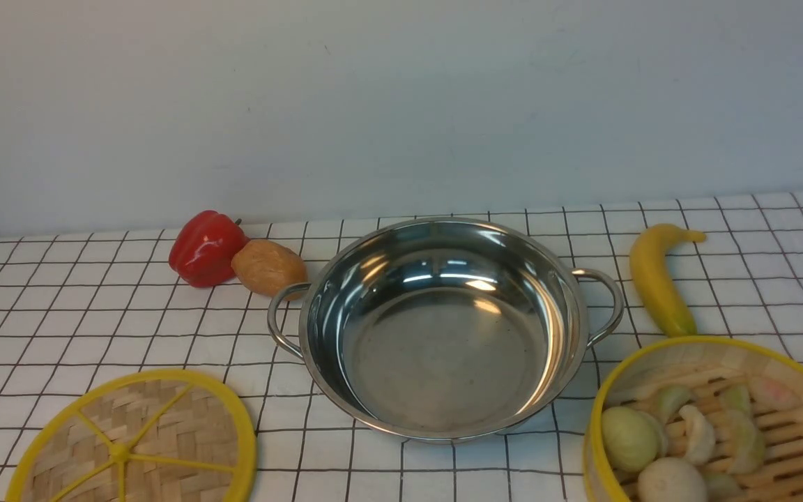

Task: Place the steamer in the pot on the white tablecloth, and put the lid on the steamer.
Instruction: 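Reach for and grasp the rim of the bamboo steamer holding the buns with the right gripper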

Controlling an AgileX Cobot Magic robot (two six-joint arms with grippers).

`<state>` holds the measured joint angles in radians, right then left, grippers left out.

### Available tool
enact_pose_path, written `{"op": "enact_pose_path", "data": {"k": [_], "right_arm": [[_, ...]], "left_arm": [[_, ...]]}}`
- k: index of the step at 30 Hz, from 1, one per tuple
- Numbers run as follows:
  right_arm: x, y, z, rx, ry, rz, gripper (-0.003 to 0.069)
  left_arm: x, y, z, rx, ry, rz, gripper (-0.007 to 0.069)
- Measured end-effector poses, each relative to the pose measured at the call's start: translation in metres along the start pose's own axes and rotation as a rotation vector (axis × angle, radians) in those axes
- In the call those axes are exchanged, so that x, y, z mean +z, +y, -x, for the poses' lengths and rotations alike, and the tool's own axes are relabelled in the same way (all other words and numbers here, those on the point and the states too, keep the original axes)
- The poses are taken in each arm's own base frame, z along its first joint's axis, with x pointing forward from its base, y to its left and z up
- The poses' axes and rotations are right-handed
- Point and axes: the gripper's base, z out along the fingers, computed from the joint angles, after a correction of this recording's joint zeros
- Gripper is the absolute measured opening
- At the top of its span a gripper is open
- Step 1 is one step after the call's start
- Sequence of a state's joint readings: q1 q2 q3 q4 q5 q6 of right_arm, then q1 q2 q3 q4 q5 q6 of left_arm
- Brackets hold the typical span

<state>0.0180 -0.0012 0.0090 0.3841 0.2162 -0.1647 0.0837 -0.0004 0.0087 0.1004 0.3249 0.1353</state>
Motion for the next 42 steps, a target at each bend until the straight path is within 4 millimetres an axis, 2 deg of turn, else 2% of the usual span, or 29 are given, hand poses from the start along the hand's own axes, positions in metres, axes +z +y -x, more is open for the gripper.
{"op": "enact_pose_path", "data": {"k": [5, 8, 14, 20, 23, 28, 36, 39, 41, 42], "right_arm": [[0.000, 0.000, 0.000, 0.020, 0.000, 0.002, 0.0240], [0.000, 0.001, 0.000, 0.117, -0.002, 0.010, 0.0240], [0.000, 0.004, 0.002, 0.532, -0.005, 0.049, 0.0240], [0.000, 0.005, 0.003, 0.709, -0.008, 0.067, 0.0240], [0.000, 0.006, 0.003, 0.750, -0.008, 0.072, 0.0240], [0.000, 0.006, 0.003, 0.771, -0.008, 0.074, 0.0240], [0.000, 0.006, 0.003, 0.771, -0.008, 0.073, 0.0240], [0.000, 0.006, 0.003, 0.771, -0.008, 0.073, 0.0240], [0.000, 0.006, 0.003, 0.771, -0.008, 0.073, 0.0240], [0.000, 0.006, 0.003, 0.771, -0.008, 0.073, 0.0240]], "left_arm": [[0.000, 0.001, 0.000, 0.015, 0.001, 0.007, 0.0243], [0.000, -0.001, 0.000, -0.071, -0.004, -0.012, 0.0243], [0.000, -0.009, 0.003, -0.440, -0.016, -0.104, 0.0243], [-0.001, -0.015, 0.007, -0.681, -0.021, -0.182, 0.0243], [-0.002, -0.015, 0.008, -0.661, -0.025, -0.189, 0.0243], [-0.002, -0.015, 0.008, -0.515, -0.040, -0.188, 0.0243], [-0.002, -0.015, 0.008, -0.514, -0.046, -0.190, 0.0243], [-0.002, -0.015, 0.012, -0.646, -0.076, -0.202, 0.0243], [-0.003, -0.014, 0.019, -0.976, -0.121, -0.242, 0.0243], [-0.003, -0.013, 0.020, -1.002, -0.128, -0.243, 0.0243]]}}
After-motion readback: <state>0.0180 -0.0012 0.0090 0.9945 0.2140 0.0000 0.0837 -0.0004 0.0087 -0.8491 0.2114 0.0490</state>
